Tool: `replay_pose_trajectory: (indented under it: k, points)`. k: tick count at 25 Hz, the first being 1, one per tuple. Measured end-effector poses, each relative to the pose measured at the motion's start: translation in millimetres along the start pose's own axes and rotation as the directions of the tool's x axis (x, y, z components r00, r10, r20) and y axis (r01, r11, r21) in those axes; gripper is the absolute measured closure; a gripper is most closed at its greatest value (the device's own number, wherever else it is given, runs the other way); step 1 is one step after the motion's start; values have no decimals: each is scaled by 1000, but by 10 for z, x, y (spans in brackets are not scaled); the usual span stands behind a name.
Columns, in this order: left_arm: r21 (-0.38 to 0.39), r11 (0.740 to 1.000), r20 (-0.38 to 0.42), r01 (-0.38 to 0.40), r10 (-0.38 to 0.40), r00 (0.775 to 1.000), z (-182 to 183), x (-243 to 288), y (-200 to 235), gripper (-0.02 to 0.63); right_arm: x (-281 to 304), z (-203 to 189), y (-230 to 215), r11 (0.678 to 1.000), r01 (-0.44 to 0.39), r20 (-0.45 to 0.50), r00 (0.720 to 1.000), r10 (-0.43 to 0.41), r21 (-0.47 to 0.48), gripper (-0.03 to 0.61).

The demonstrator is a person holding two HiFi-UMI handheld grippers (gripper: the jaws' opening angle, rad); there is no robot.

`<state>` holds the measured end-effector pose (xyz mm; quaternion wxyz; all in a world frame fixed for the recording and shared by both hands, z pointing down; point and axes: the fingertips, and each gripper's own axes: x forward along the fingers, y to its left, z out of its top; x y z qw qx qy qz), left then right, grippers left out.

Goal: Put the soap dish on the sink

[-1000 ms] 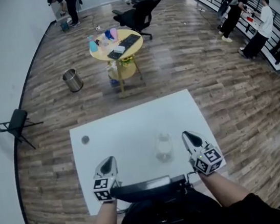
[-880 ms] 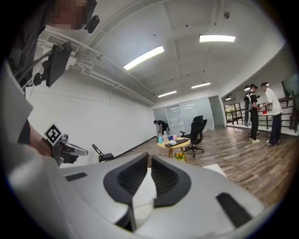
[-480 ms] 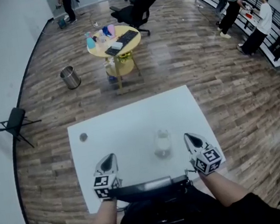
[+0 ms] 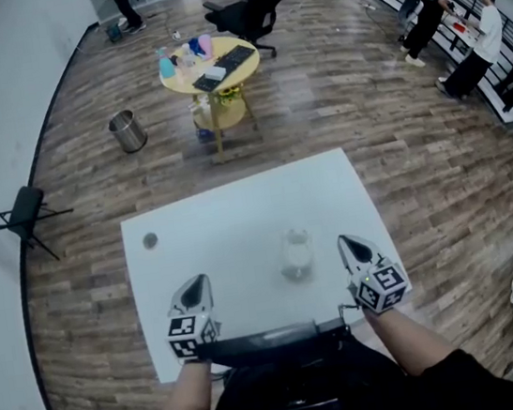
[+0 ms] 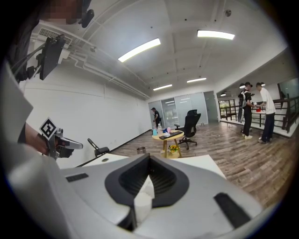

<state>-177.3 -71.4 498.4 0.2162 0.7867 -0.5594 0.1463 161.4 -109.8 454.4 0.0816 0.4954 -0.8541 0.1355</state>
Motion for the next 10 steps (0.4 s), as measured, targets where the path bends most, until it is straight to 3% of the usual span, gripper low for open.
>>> replay_pose_trajectory:
  k: [10]
  points:
    - [-12, 1000, 19, -12, 12, 1000, 32, -39, 110, 604, 48, -47, 71, 1000, -5, -15, 1000, 4, -8, 572]
